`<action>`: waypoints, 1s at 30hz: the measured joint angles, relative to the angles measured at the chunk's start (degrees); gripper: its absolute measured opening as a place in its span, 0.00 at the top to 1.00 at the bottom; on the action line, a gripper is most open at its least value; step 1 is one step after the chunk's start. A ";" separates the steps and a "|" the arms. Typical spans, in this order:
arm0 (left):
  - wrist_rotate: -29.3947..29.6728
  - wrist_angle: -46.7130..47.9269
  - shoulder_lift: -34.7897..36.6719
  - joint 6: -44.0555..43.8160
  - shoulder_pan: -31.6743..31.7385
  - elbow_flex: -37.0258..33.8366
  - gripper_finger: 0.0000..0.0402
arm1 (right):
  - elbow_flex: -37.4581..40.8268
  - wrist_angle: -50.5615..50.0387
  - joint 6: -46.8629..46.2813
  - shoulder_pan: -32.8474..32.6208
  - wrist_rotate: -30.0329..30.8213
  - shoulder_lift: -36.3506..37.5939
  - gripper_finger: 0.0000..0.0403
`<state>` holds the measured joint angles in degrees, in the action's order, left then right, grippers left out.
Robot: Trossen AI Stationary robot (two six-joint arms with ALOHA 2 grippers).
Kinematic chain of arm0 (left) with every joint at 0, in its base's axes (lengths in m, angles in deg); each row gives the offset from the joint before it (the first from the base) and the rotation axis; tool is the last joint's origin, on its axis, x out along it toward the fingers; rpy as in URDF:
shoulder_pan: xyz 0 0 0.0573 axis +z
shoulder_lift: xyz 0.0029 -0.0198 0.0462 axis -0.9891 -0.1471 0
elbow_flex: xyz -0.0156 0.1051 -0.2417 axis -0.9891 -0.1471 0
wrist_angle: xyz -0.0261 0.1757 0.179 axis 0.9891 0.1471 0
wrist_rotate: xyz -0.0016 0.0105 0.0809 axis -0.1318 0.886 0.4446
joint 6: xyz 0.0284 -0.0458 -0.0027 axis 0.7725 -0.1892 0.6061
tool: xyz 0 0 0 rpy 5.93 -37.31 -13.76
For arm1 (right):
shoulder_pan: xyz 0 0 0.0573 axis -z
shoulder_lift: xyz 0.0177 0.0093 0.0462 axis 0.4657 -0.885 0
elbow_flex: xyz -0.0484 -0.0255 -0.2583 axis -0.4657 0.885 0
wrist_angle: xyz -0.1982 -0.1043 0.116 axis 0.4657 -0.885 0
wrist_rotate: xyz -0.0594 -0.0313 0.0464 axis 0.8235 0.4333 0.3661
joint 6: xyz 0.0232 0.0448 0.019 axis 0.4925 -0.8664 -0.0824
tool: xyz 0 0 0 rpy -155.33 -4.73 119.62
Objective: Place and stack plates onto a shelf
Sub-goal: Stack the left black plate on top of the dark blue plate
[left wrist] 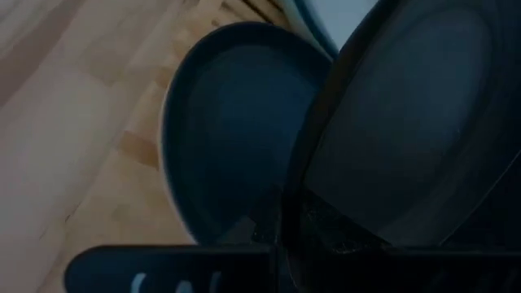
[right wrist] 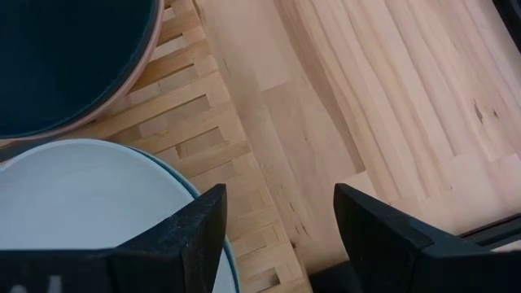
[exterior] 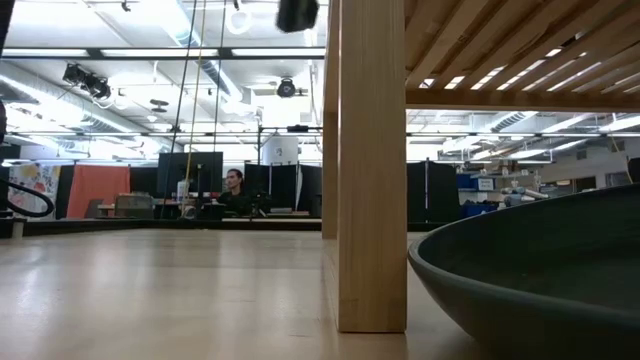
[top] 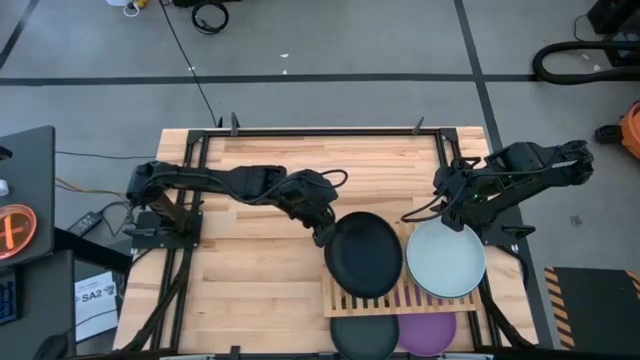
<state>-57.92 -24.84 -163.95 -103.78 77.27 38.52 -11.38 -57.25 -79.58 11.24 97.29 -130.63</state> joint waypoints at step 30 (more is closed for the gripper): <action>2.82 0.72 -1.97 3.54 0.35 0.11 0.92 | 0.00 0.12 0.00 0.00 -0.01 -0.28 0.42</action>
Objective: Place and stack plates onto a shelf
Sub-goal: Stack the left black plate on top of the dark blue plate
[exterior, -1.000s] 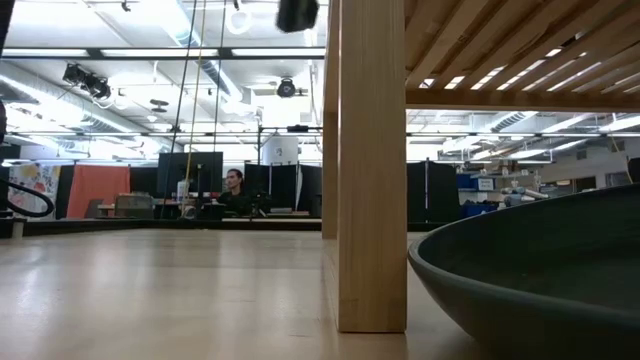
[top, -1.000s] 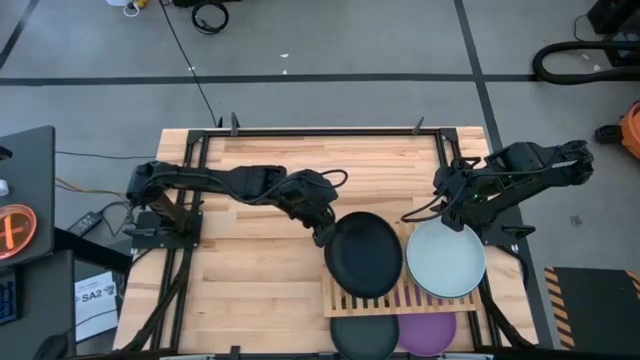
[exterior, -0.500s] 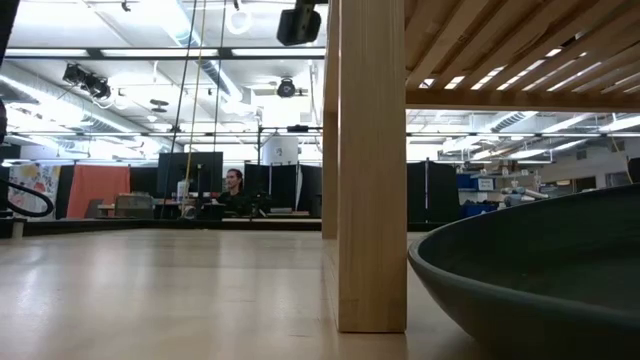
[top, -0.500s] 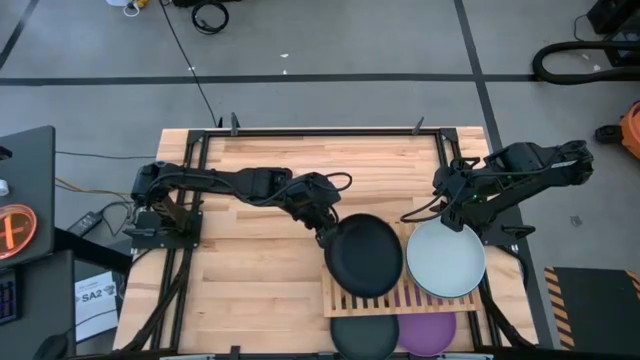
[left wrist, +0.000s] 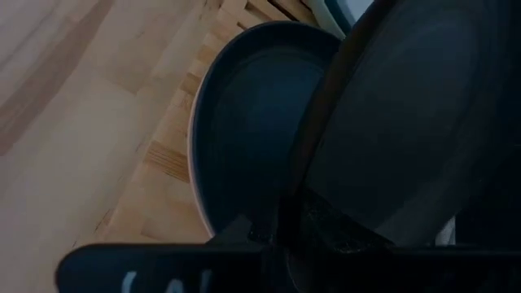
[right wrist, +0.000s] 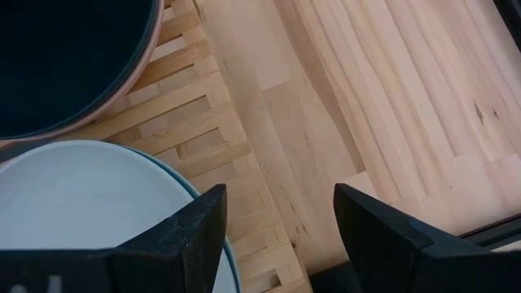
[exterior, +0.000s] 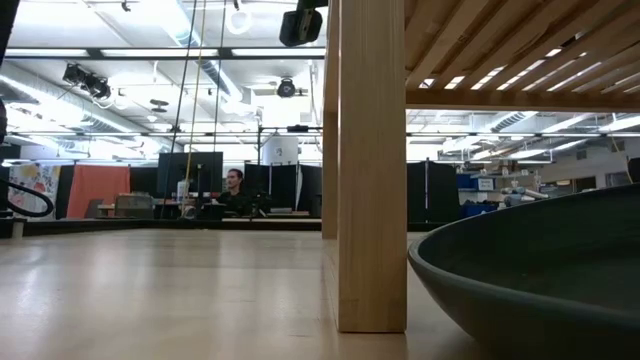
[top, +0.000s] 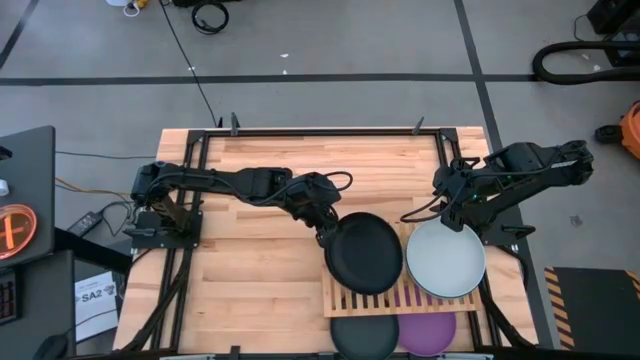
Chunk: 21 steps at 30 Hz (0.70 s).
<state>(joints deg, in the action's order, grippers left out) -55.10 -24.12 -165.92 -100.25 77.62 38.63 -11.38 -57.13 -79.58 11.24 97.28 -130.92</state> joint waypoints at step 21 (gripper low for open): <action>0.13 -0.01 0.00 0.78 0.00 0.00 0.73 | 0.01 -0.01 0.00 0.00 -0.01 0.00 0.42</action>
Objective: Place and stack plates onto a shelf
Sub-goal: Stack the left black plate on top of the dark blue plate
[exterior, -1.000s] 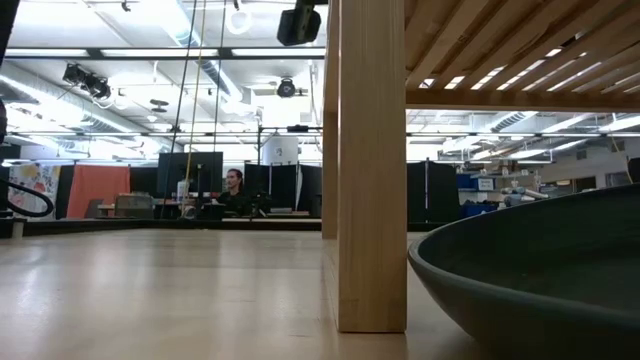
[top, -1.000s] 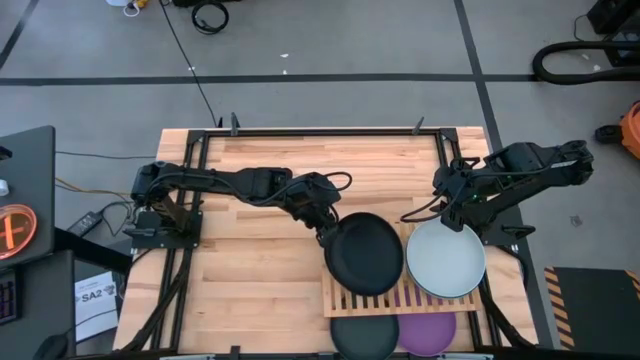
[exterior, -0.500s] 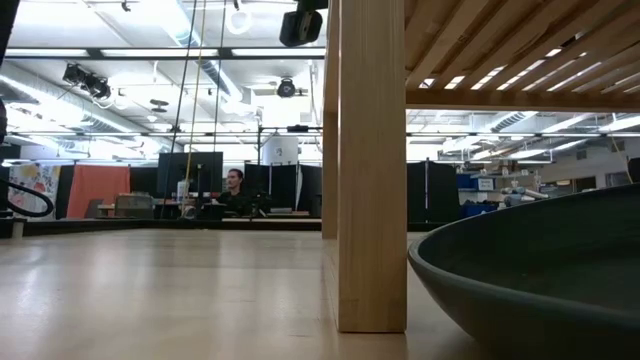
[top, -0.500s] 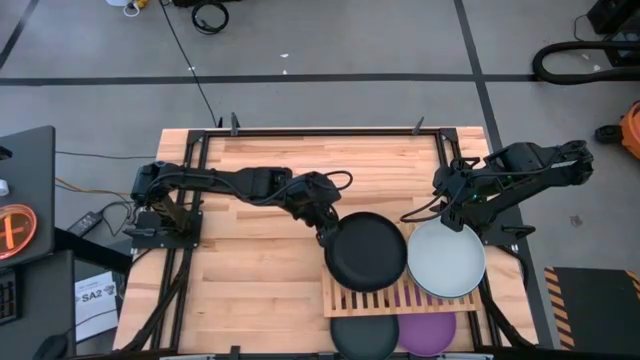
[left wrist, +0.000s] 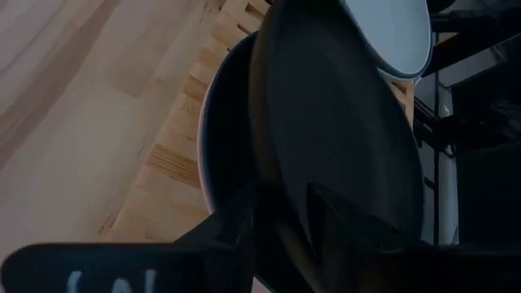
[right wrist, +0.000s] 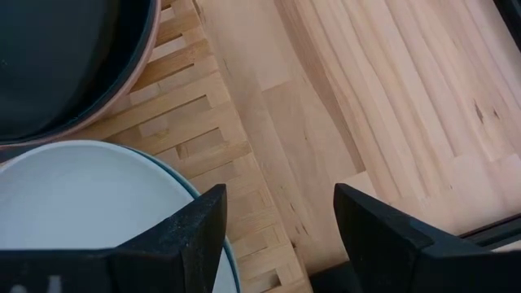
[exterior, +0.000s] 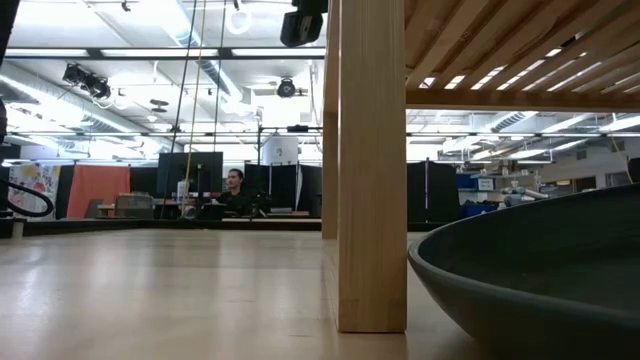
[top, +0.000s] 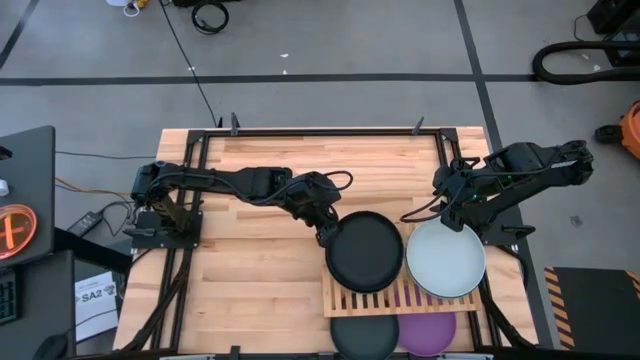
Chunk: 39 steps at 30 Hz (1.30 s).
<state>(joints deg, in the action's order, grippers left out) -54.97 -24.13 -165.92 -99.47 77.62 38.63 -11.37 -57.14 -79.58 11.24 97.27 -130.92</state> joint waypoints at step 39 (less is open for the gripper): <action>0.73 -0.05 1.20 7.14 0.00 0.00 0.52 | -0.01 -0.01 0.00 -0.02 -0.02 0.00 0.42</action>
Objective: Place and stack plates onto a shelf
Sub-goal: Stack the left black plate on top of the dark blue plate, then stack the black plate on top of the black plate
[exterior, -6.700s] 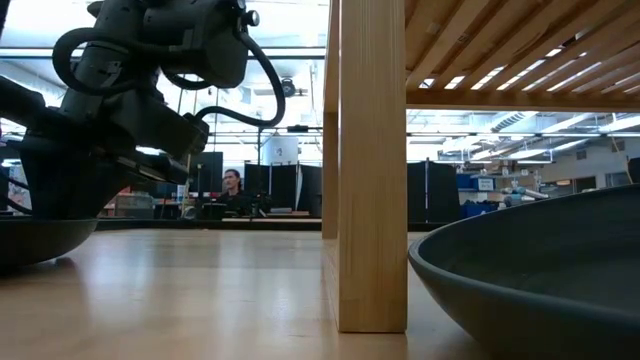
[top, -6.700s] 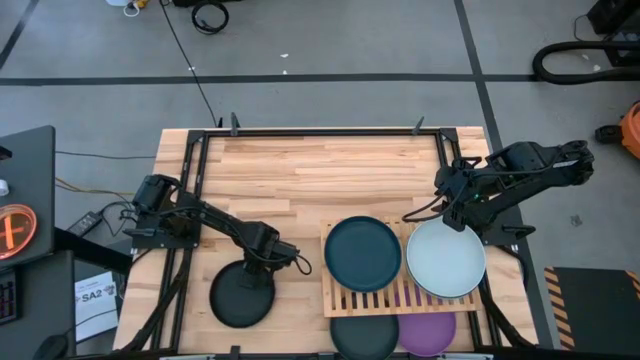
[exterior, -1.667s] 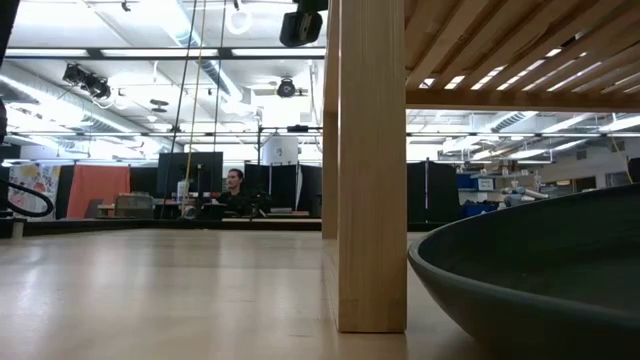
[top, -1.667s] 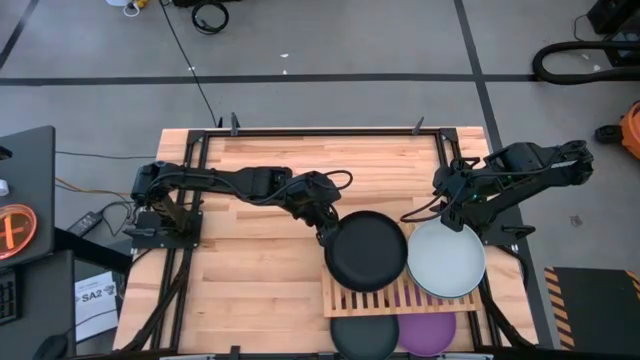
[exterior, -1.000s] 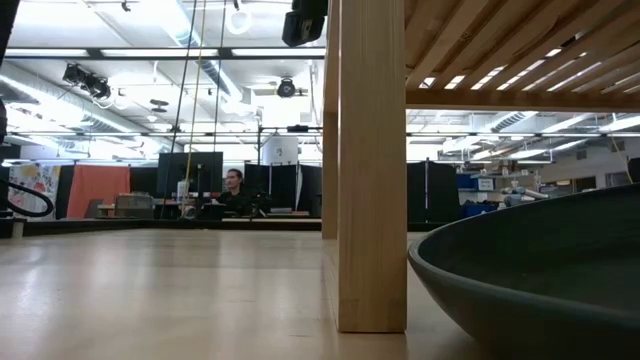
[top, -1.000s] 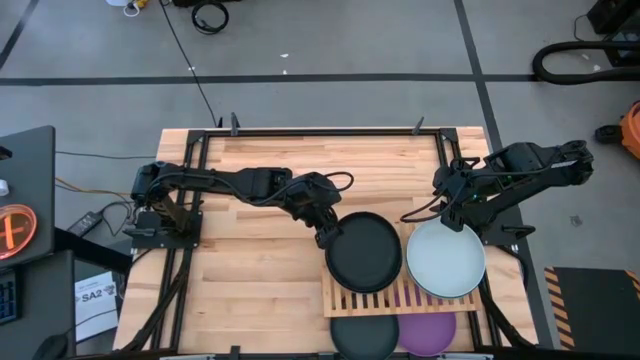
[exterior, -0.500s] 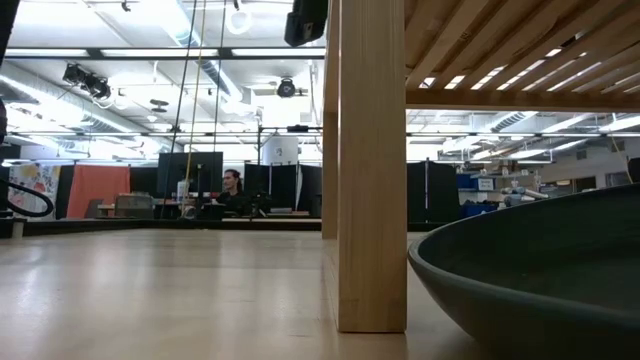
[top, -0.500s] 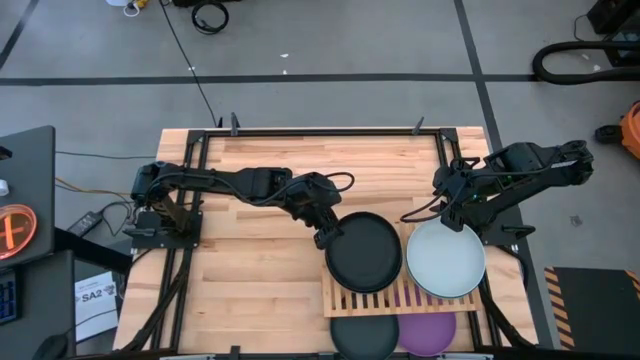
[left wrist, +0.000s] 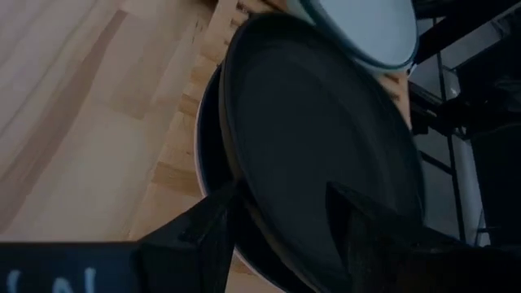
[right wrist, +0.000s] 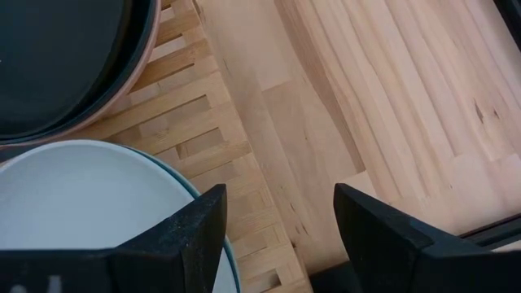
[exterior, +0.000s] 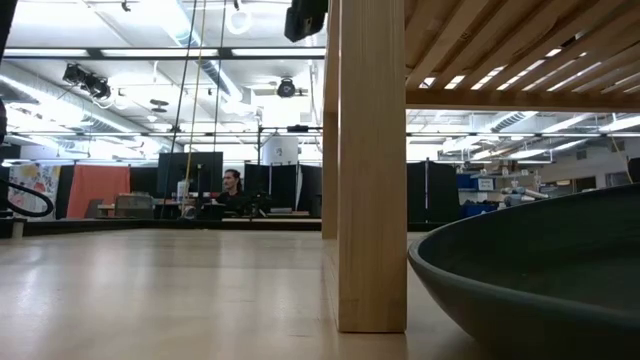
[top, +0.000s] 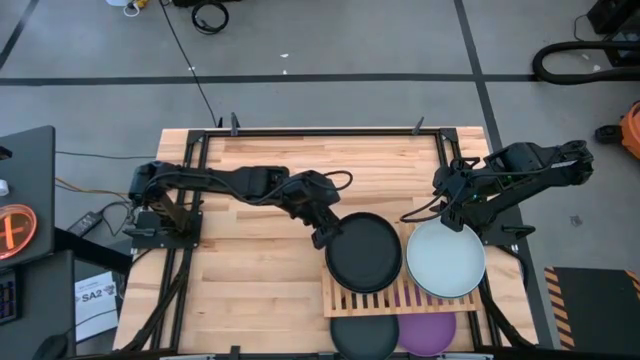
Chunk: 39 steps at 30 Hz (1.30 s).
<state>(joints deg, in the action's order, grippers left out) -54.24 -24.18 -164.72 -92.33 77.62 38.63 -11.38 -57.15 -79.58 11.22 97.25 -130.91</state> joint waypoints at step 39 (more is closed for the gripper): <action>5.35 -17.51 1.84 10.70 -18.16 0.00 0.52 | 0.00 0.02 -0.03 0.00 -0.38 0.01 0.42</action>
<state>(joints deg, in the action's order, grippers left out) -48.89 -41.69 -162.88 -81.63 59.45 38.63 -11.38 -57.13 -79.61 11.22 96.87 -130.90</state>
